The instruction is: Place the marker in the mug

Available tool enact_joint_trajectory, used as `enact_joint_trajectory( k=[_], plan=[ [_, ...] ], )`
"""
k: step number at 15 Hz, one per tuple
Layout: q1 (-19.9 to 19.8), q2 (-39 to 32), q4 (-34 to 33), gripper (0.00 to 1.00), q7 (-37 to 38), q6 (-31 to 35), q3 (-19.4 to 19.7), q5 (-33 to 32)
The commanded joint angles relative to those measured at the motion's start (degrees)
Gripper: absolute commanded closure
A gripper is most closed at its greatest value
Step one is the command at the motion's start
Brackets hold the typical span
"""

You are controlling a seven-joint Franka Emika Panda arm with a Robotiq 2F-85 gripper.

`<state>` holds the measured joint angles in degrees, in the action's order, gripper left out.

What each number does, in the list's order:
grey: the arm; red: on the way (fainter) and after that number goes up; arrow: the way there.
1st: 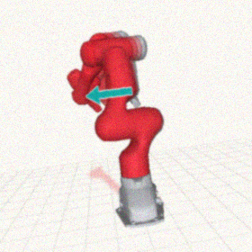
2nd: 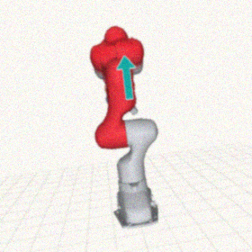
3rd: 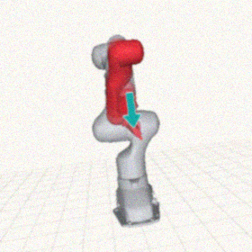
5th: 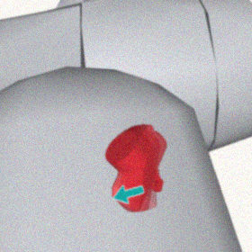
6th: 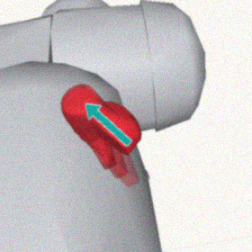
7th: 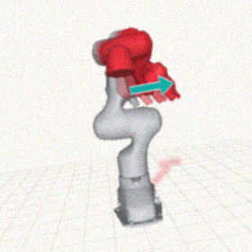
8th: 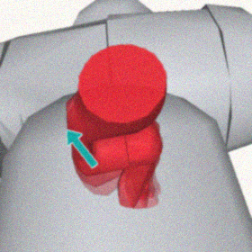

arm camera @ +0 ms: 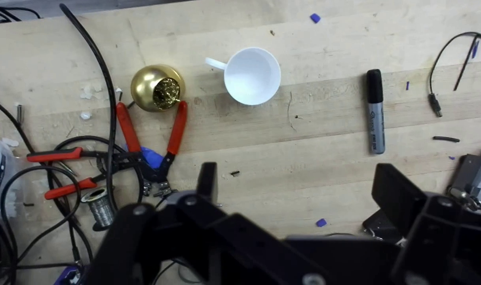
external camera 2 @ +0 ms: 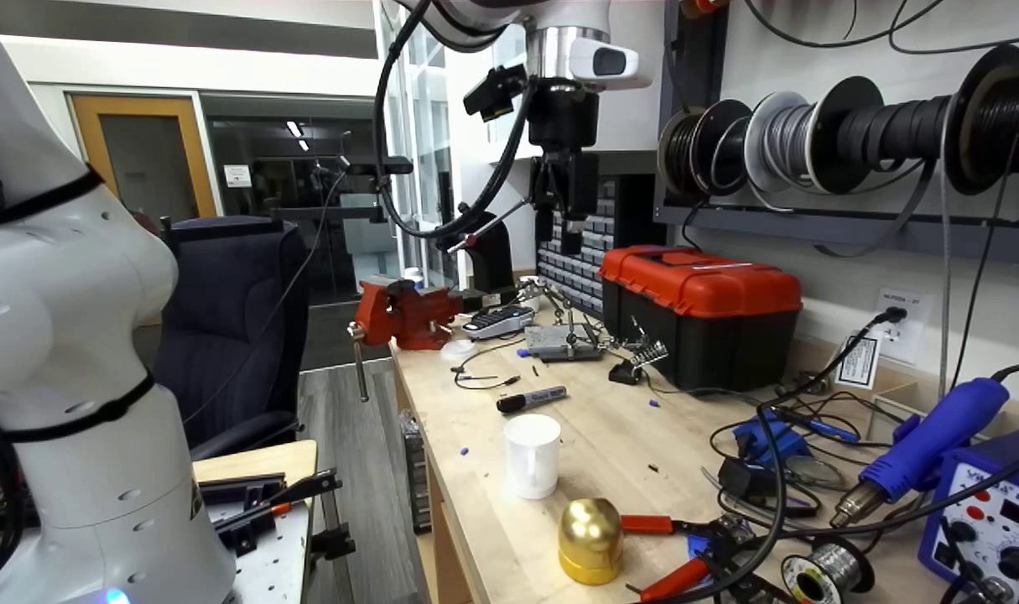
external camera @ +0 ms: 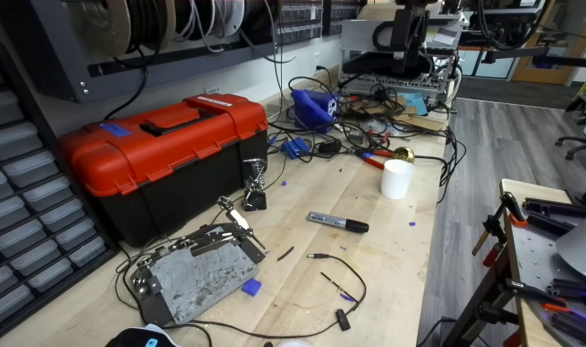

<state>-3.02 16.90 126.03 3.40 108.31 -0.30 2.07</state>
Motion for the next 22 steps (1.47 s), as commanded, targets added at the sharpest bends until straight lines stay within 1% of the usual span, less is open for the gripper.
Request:
enact_joint_trajectory(
  k=[1,3,4,11,17,22],
  plan=[
    [1.58,-2.29,-1.15,0.0,5.91,2.1,-3.0,-2.86],
    [2.44,-3.58,-0.7,0.0,8.08,2.57,-4.7,-4.63],
    [2.37,-2.05,-0.2,0.0,5.14,1.31,-3.21,-2.77],
    [2.76,-3.15,-0.18,0.0,5.79,1.5,-3.22,-2.99],
    [5.52,-7.44,-1.47,0.0,4.62,4.27,-5.42,-3.34],
    [7.31,-11.24,-1.92,0.0,5.83,8.97,-6.78,-3.74]
  ],
)
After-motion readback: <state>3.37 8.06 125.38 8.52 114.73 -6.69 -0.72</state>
